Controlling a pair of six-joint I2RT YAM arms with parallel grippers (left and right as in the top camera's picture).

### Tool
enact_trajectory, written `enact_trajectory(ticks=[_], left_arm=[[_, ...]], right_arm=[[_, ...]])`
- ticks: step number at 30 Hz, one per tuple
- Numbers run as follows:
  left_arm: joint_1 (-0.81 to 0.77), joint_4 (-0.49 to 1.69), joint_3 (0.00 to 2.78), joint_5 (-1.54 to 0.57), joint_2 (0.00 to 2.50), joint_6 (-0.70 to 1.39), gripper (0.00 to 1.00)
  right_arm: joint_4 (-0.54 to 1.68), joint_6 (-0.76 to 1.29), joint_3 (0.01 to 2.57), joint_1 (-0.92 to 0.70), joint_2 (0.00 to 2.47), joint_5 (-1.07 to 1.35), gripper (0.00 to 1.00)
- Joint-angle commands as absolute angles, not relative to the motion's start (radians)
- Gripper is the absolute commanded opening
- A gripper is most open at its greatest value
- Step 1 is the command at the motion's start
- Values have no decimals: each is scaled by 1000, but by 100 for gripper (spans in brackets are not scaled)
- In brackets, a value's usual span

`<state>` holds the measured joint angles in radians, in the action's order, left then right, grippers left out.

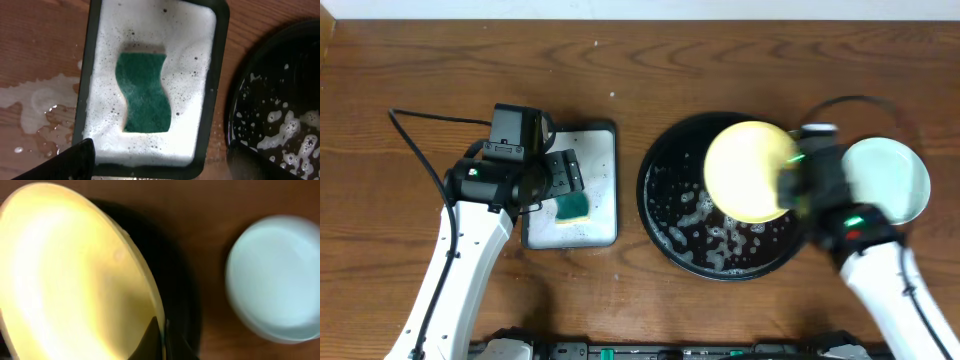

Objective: Clean dirty plates on tray and stack at the side

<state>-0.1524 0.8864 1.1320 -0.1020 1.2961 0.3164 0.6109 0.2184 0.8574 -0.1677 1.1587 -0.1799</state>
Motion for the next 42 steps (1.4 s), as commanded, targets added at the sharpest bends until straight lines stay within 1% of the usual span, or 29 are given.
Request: enact_trajectory(ticks=[1,3,5,8,10,15,21,22,24,25,26,30,34,37,41,42], left_arm=[[-150,890,1151,-104,1297,311,84],[-150,890,1151,-104,1297,311,84],[-150,890,1151,-104,1297,311,84],[-150,890,1151,-104,1297,311,84],[-150,890,1151,-104,1297,311,84],[-150,889,1151,-104,1297,311,84],[-150,889,1151,-104,1297,311,84],[-150,889,1151,-104,1297,311,84],[-150,889,1151,-104,1297,311,84],[-150,890,1151,-104,1297,311,84],[-150,889,1151,-104,1297,311,84],[-150,890,1151,-104,1297,311,84],[-150,890,1151,-104,1297,311,84],[-150,890,1151,-104,1297,311,84],[-150,890,1151,-104,1297,311,84],[-150,890,1151,-104,1297,311,84]], right_arm=[[611,297,871,114,1162,373,1],[609,340,871,266,1174,401,1],[609,376,871,393,1193,371,1],[611,466,871,540,1245,299,1],[605,500,870,604,1283,263,1],[557,531,870,696,1383,112,1],[442,512,871,733,1477,94,1],[424,490,870,733,1483,97,14],[402,419,871,731,1484,145,43],[402,410,872,729,1478,176,51],[402,410,872,726,1470,213,56],[413,410,872,689,1415,401,57],[440,377,872,588,1287,572,53],[466,323,872,470,1157,619,53],[522,196,872,258,948,617,53],[545,193,871,183,885,618,55]])
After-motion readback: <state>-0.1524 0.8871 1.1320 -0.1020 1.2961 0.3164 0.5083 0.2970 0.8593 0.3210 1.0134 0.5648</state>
